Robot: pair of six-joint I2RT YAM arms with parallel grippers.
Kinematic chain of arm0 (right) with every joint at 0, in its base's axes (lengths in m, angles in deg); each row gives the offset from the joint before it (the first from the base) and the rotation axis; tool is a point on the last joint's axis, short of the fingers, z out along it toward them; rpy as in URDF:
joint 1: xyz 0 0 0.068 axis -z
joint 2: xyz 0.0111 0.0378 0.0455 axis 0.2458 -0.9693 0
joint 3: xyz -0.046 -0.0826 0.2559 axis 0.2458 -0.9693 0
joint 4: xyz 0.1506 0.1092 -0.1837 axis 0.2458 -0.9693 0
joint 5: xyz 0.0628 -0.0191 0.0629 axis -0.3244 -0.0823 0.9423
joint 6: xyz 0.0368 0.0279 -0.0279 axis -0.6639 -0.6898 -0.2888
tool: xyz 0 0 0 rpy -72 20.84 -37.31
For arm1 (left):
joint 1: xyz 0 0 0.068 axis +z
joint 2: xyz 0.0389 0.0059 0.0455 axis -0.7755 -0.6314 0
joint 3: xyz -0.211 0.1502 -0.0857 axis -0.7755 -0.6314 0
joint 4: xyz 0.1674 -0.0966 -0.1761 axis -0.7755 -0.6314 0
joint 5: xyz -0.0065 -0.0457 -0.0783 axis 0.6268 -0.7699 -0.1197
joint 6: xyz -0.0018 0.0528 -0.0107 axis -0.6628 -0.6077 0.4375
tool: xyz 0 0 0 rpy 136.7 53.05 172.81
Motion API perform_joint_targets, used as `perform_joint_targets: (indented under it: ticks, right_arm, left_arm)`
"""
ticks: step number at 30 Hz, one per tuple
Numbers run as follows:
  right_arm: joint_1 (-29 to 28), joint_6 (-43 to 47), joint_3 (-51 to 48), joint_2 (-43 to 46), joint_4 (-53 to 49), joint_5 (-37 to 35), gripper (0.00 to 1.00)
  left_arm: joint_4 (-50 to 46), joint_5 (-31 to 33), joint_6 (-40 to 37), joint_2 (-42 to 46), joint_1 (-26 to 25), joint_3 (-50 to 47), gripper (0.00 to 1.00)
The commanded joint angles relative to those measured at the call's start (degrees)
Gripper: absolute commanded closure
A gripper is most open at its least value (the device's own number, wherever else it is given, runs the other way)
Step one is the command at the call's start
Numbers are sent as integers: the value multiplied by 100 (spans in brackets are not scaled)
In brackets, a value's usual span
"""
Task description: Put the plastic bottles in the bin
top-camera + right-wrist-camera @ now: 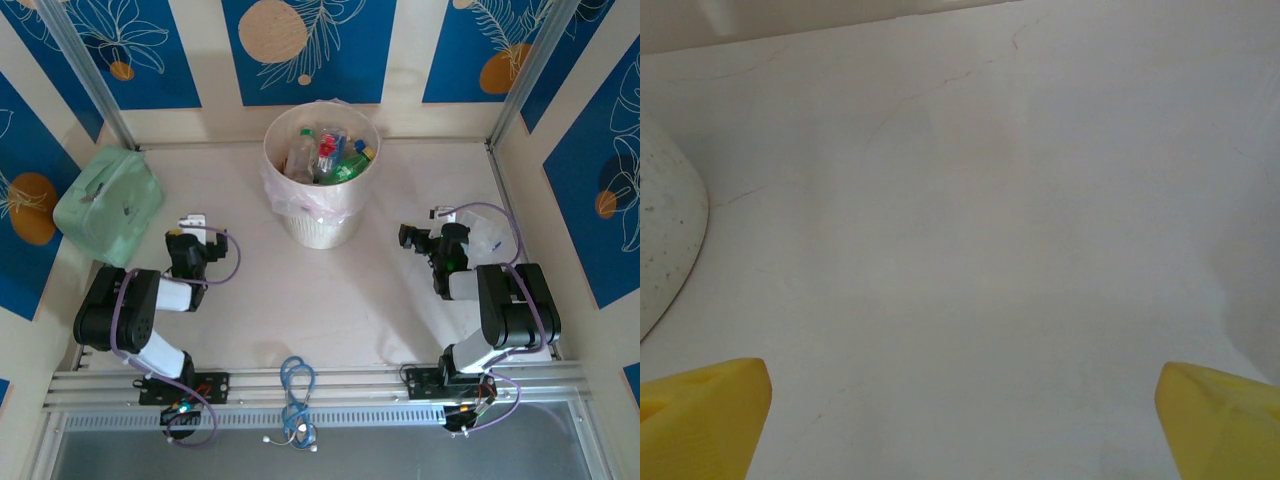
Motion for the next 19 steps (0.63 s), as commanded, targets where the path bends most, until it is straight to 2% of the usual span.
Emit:
perform_joint_targets:
  ticks: [1,14,19]
  right_arm:
    - [-18,133,125,72,144,79,1]
    - [81,122,221,35,-14,389,1]
    - [72,159,166,62,78,415,1]
  left_arm:
    - [305,-310,-274,-46,-145,30,0]
    - [118,-437,-253,-45,-118,125,0]
    - [3,-678,-192,-33,2,165,0]
